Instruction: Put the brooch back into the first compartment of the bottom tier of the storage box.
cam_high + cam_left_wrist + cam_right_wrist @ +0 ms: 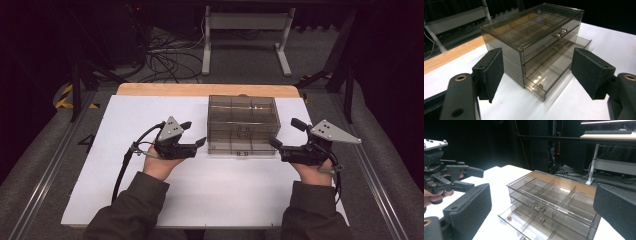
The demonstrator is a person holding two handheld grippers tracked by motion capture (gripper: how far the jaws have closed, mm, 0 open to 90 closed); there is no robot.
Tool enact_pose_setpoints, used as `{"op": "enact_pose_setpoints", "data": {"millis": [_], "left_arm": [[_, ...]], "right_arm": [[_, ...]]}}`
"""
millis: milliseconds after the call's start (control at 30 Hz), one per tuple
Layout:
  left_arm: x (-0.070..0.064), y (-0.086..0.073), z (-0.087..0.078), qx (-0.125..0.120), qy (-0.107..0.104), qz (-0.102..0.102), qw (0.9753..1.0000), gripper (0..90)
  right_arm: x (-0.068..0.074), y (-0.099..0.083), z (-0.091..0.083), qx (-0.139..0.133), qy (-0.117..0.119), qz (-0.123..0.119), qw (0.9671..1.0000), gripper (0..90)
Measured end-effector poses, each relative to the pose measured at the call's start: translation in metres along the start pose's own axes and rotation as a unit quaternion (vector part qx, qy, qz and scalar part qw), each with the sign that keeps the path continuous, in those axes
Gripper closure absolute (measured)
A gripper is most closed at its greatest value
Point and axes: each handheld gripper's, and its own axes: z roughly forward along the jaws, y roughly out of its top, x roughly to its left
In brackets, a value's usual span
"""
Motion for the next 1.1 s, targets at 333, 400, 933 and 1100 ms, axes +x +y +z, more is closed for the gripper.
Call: {"op": "enact_pose_setpoints", "data": {"millis": [333,400,933,1100], "left_arm": [[0.003,0.002,-0.013,-0.012,0.004,0.0,0.9999,24.1],[0.004,0.002,-0.016,-0.015,0.003,-0.003,0.9999,23.6],[0.011,0.002,-0.04,-0.034,0.013,-0.007,0.9993,20.5],[0.013,0.001,-0.047,-0.039,0.016,-0.007,0.9991,19.5]], "right_arm": [[0.0,-0.001,0.001,0.004,0.0,0.0,1.0,2.4],[0.0,-0.001,0.002,0.005,0.0,0.0,1.0,2.4],[0.001,-0.003,0.005,0.009,0.002,0.0,1.0,2.4],[0.001,-0.003,0.005,0.01,0.002,0.001,0.9999,2.4]]}}
